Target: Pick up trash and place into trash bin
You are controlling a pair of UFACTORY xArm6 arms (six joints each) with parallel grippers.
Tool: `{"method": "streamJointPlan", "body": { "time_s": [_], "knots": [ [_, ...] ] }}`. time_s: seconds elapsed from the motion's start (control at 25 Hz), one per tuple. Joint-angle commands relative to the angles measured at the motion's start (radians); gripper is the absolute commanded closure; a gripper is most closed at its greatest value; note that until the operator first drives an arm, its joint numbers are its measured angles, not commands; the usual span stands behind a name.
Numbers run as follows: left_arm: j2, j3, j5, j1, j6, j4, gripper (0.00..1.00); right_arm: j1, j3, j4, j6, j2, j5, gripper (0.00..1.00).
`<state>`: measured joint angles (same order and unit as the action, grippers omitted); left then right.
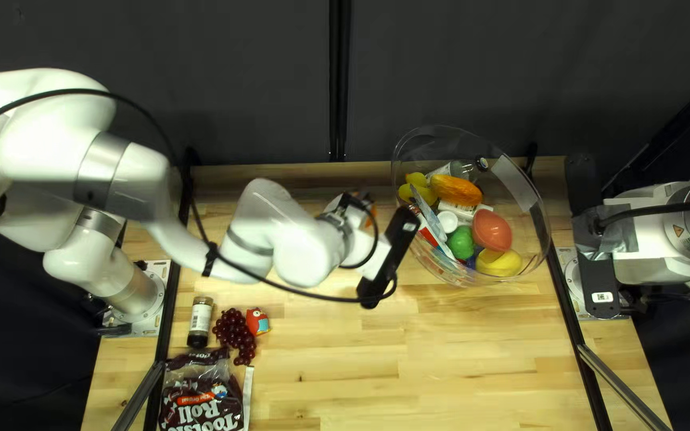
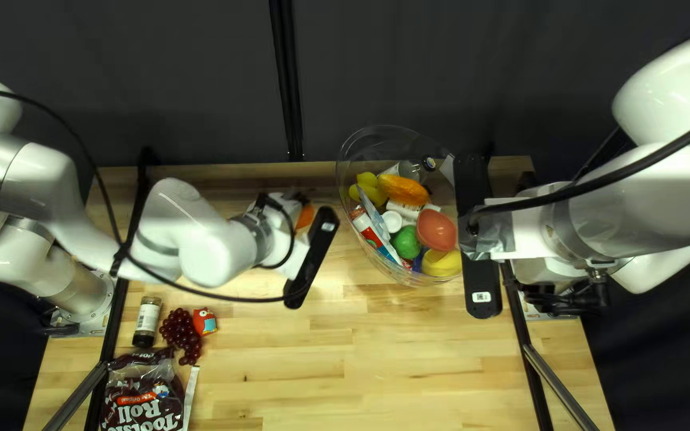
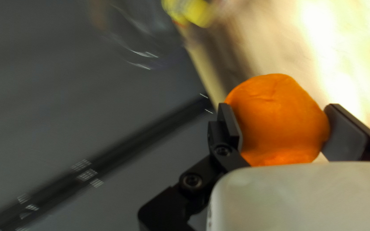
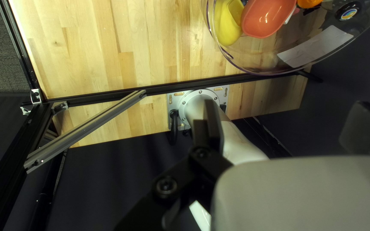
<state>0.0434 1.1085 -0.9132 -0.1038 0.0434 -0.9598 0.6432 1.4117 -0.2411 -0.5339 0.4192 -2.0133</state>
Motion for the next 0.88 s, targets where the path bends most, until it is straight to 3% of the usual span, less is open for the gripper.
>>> {"method": "streamJointPlan", "body": {
  "time_s": [0.04, 0.36, 0.6, 0.64, 0.68, 0.76, 0.88],
  "knots": [
    [-0.075, 0.097, 0.115, 0.068, 0.094, -0.019, 1.0, 0.0, 0.0, 0.0, 0.0, 0.0, 0.0, 0.0],
    [-0.237, 0.226, 0.353, 0.167, 0.28, 0.035, 1.0, 0.0, 0.0, 0.0, 0.0, 0.0, 0.0, 0.0],
    [-0.295, 0.29, 0.35, 0.16, 0.371, 0.113, 1.0, 0.0, 0.0, 0.0, 0.0, 0.0, 0.0, 0.0],
    [-0.299, 0.3, 0.332, 0.152, 0.384, 0.126, 0.85, 0.0, 0.0, 0.0, 0.0, 0.0, 0.0, 0.0],
    [-0.298, 0.303, 0.318, 0.145, 0.39, 0.134, 0.31, 0.0, 0.0, 0.0, 0.0, 0.0, 0.0, 0.0],
    [-0.285, 0.301, 0.286, 0.127, 0.399, 0.147, 0.0, 0.0, 0.0, 0.0, 0.0, 0.0, 0.0, 0.0],
    [-0.263, 0.287, 0.241, 0.109, 0.399, 0.157, 0.0, 0.0, 0.0, 0.0, 0.0, 0.0, 0.0, 0.0]
  ]
}}
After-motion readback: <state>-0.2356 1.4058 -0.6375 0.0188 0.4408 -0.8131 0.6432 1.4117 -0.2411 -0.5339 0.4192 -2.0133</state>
